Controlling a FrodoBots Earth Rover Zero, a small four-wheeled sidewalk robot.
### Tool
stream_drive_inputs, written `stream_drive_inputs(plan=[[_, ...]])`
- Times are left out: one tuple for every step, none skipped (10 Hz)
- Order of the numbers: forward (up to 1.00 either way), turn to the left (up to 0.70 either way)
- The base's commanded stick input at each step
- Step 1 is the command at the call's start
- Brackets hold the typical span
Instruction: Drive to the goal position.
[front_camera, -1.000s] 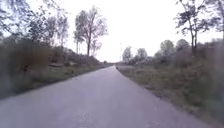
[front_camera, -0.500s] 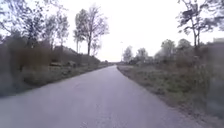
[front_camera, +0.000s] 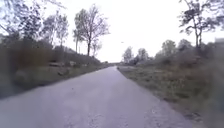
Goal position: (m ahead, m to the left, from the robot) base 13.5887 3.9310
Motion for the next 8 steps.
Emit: stream_drive_inputs(plan=[[1.0, 0.0], [1.0, 0.0], [1.0, 0.0], [1.0, 0.0], [1.0, 0.0], [1.0, 0.0], [1.0, 0.0], [1.0, 0.0]])
